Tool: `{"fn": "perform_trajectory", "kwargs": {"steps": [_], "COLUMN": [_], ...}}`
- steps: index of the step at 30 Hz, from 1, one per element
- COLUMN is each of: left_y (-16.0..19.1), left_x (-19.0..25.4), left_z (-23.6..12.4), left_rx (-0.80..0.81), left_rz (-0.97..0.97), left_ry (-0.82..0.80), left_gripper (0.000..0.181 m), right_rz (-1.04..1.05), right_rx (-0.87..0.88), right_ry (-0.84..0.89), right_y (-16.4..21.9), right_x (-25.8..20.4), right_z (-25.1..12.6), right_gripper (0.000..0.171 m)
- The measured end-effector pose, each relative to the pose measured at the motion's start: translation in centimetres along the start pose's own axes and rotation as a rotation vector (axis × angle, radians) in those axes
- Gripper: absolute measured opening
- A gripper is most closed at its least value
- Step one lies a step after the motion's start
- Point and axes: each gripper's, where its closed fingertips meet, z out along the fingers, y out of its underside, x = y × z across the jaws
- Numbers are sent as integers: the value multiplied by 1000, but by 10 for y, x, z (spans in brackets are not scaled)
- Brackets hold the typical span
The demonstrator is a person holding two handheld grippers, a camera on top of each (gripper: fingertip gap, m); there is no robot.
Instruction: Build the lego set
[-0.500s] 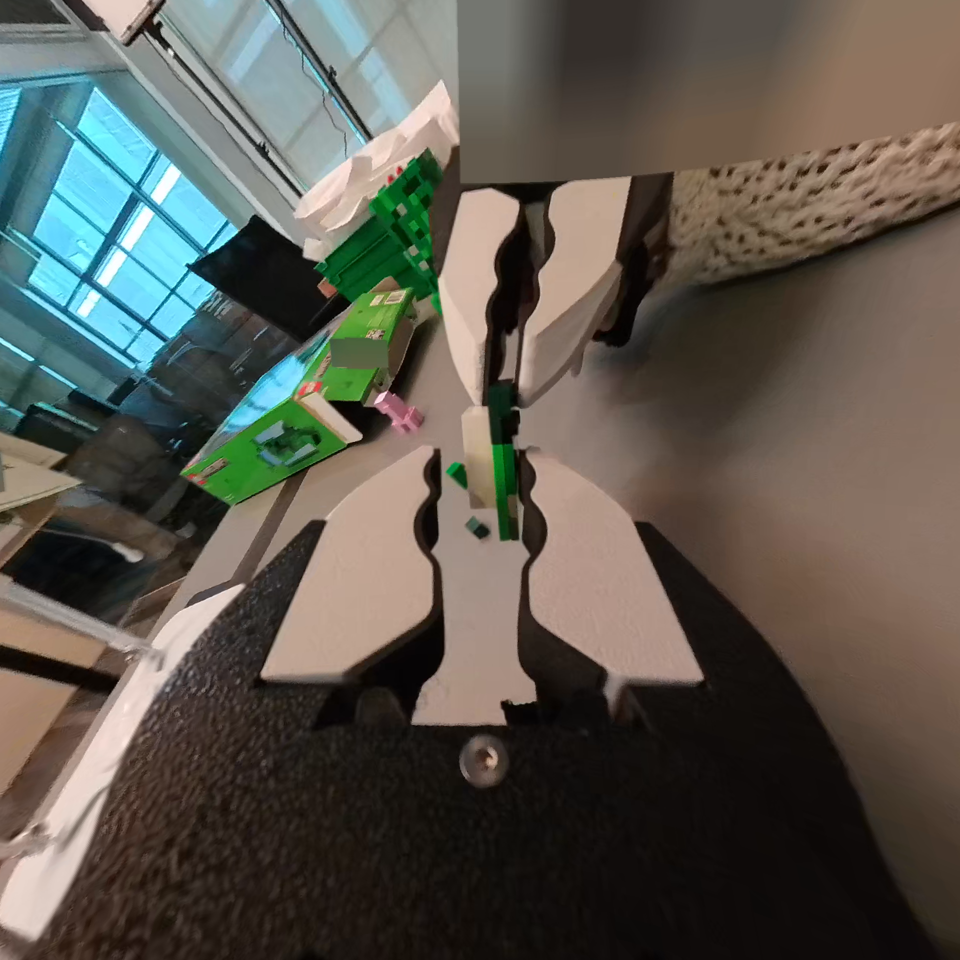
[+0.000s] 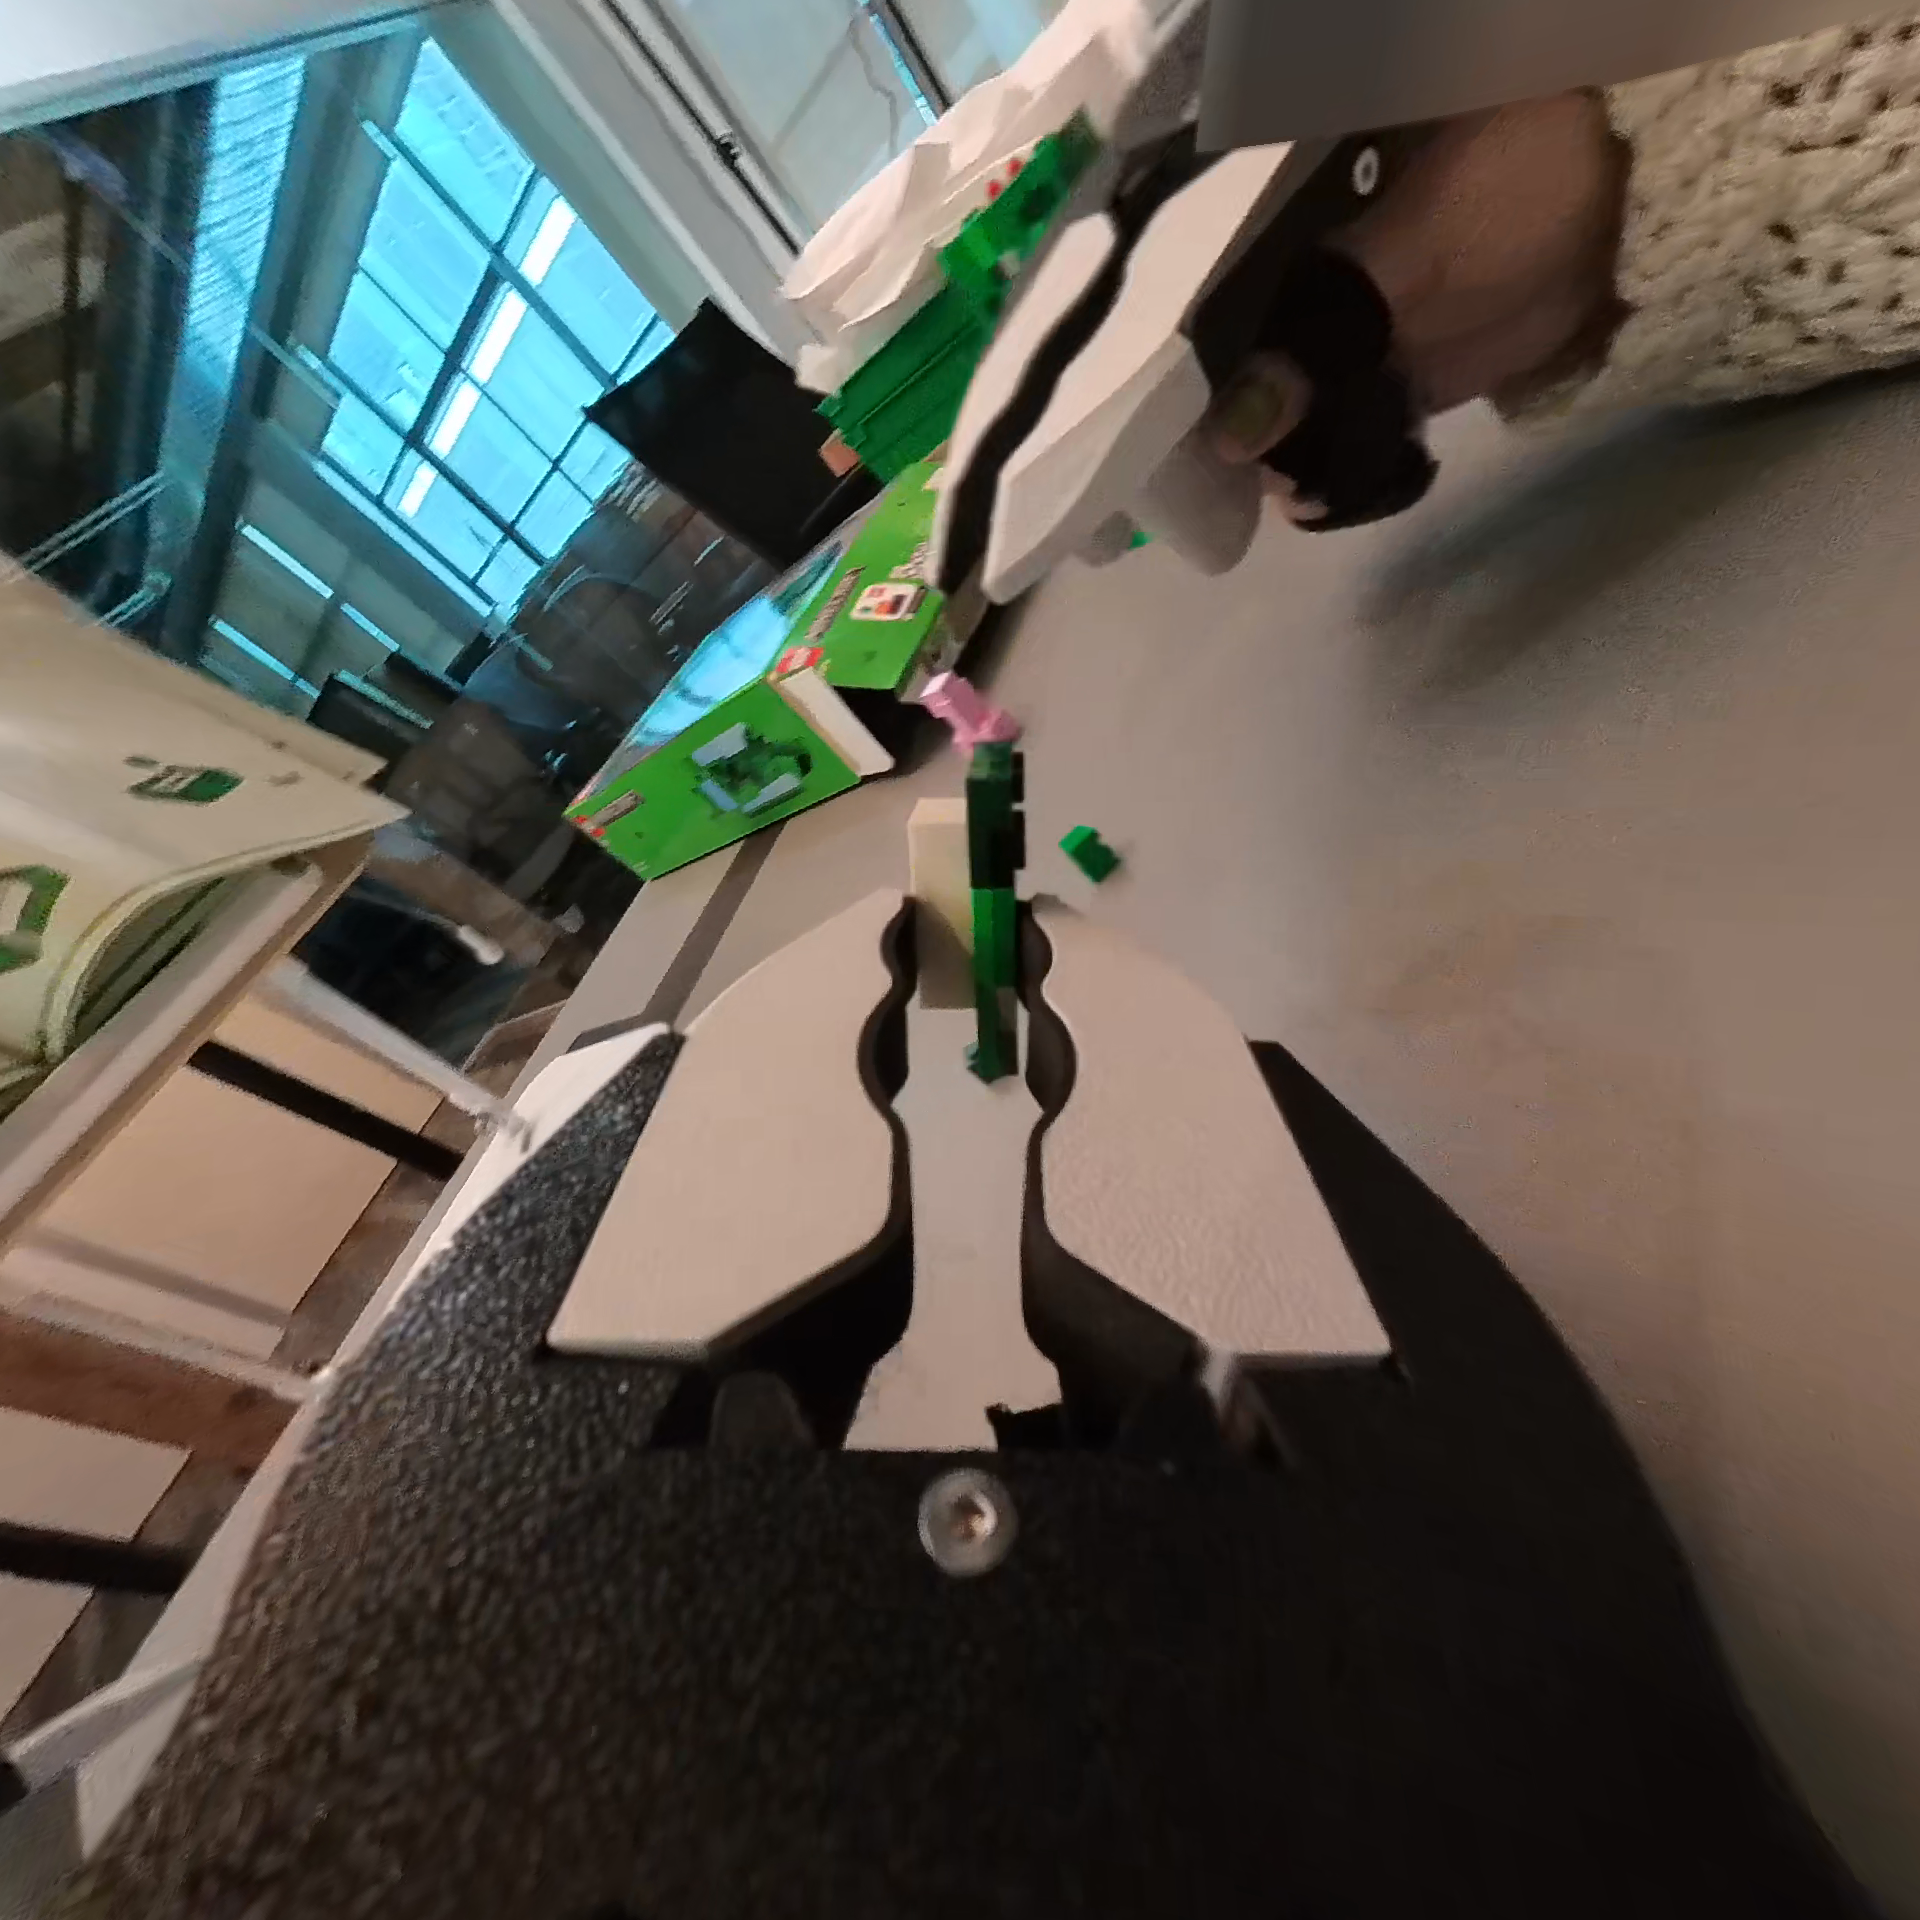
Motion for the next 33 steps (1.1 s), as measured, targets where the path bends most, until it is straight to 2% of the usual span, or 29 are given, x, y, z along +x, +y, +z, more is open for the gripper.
{"fn": "perform_trajectory", "kwargs": {"steps": [5, 9, 14, 25, 33], "left_y": [10, 11, 21, 22, 20], "left_x": [-11, -16, -23, -27, -22], "left_z": [-1, -2, -3, -5, -3], "left_rx": [-21, -19, -82, -61, -65], "left_rz": [-92, -134, -171, -217, -183], "left_ry": [-46, -66, -116, -127, -112], "left_gripper": [17, 17, 17, 17, 17], "right_rz": [158, 128, 81, 161, 117], "right_rx": [53, -43, -60, -34, -88], "right_ry": [41, 117, 187, 147, 119], "right_y": [10, 27, 29, 28, 32], "right_x": [19, 25, 29, 32, 24], "right_z": [2, 8, 10, 8, 14], "right_gripper": [23, 22, 20, 16, 15]}}
